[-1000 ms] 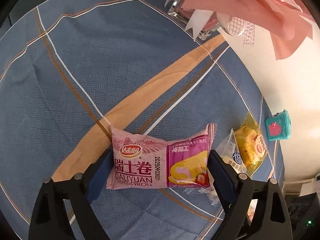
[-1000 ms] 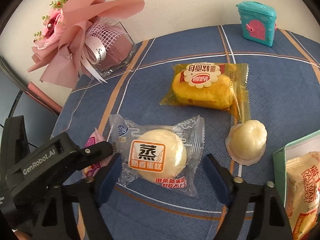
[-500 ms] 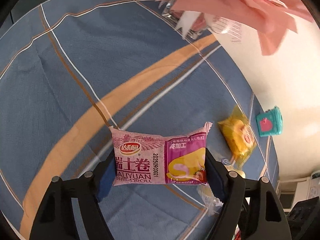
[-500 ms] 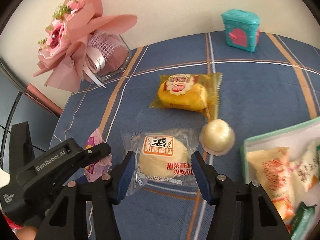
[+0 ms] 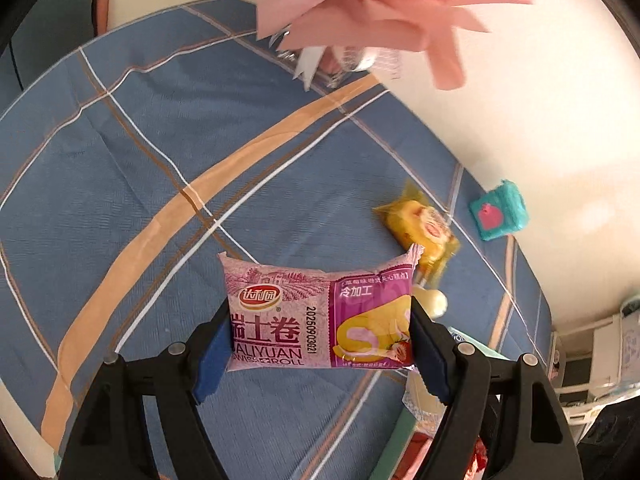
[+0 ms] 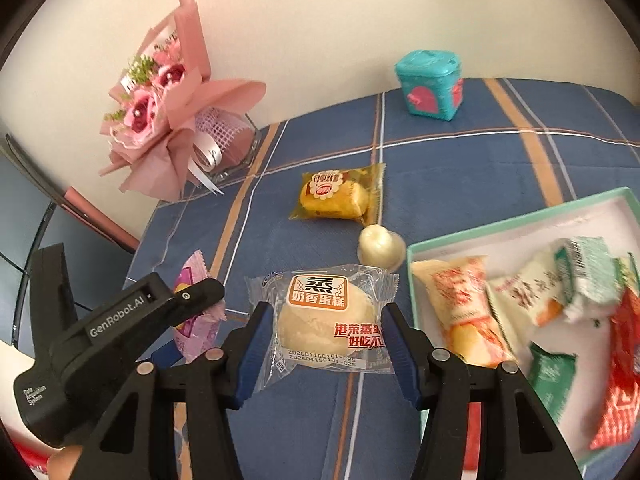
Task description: Organize snacks
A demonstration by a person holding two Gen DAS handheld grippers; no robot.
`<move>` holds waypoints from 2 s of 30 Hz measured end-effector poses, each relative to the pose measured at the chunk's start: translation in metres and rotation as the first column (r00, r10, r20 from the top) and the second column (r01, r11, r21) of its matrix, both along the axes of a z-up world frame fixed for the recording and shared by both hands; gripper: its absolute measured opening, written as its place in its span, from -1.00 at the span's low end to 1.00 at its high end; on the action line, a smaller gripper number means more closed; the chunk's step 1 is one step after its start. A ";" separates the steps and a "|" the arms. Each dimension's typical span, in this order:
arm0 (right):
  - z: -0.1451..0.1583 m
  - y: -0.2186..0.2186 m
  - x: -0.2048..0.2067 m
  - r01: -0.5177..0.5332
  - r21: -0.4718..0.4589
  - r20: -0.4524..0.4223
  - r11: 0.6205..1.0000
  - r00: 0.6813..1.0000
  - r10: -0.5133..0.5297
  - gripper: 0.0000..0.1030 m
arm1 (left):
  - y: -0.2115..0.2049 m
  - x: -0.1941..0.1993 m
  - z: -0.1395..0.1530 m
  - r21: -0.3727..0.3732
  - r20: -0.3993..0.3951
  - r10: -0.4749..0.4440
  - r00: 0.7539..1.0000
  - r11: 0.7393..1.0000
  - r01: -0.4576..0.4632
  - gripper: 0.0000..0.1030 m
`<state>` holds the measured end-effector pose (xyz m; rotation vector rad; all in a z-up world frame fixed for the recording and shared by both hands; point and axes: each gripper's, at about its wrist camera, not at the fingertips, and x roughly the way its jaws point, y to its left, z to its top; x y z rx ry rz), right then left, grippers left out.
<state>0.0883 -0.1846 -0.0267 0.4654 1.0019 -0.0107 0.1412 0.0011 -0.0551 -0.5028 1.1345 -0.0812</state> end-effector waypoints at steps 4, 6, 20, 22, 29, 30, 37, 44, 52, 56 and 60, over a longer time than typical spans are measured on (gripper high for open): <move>0.014 -0.007 -0.021 0.027 0.014 0.025 1.000 0.999 -0.027 0.14 | -0.012 -0.016 0.011 0.019 0.030 -0.037 0.999 0.999 0.037 0.55; 0.020 -0.012 -0.031 0.043 0.011 0.031 0.999 0.999 -0.043 0.14 | -0.018 -0.020 0.014 0.023 0.036 -0.051 0.998 0.998 0.050 0.55; 0.035 -0.068 -0.068 0.168 0.045 0.054 0.985 0.984 -0.171 0.14 | -0.076 -0.046 0.025 0.101 0.085 -0.185 0.979 0.979 0.176 0.56; 0.036 -0.076 -0.070 0.184 0.026 0.050 0.983 0.981 -0.185 0.14 | -0.085 -0.048 0.021 0.103 0.073 -0.207 0.976 0.975 0.199 0.56; 0.039 -0.116 -0.080 0.276 -0.020 0.048 0.961 0.960 -0.275 0.14 | -0.127 -0.058 0.015 0.135 0.060 -0.301 0.952 0.947 0.291 0.56; 0.040 -0.123 -0.082 0.292 -0.022 0.050 0.956 0.955 -0.291 0.14 | -0.132 -0.060 0.015 0.140 0.062 -0.313 0.948 0.943 0.302 0.56; 0.040 -0.173 -0.102 0.425 -0.010 0.052 0.905 0.904 -0.424 0.14 | -0.171 -0.073 0.012 0.184 0.070 -0.429 0.901 0.893 0.411 0.56; 0.029 -0.207 -0.106 0.503 -0.024 0.067 0.864 0.863 -0.501 0.14 | -0.207 -0.078 0.005 0.203 0.086 -0.518 0.851 0.845 0.494 0.56; 0.008 -0.230 -0.090 0.517 -0.067 0.075 0.853 0.856 -0.512 0.14 | -0.235 -0.061 -0.006 0.247 0.116 -0.552 0.825 0.821 0.515 0.57; -0.001 -0.237 -0.082 0.515 -0.088 0.068 0.852 0.857 -0.511 0.14 | -0.243 -0.049 -0.012 0.254 0.112 -0.559 0.822 0.815 0.520 0.57; -0.011 -0.241 -0.077 0.514 -0.093 0.057 0.853 0.858 -0.511 0.14 | -0.251 -0.042 -0.019 0.274 0.109 -0.572 0.813 0.803 0.529 0.57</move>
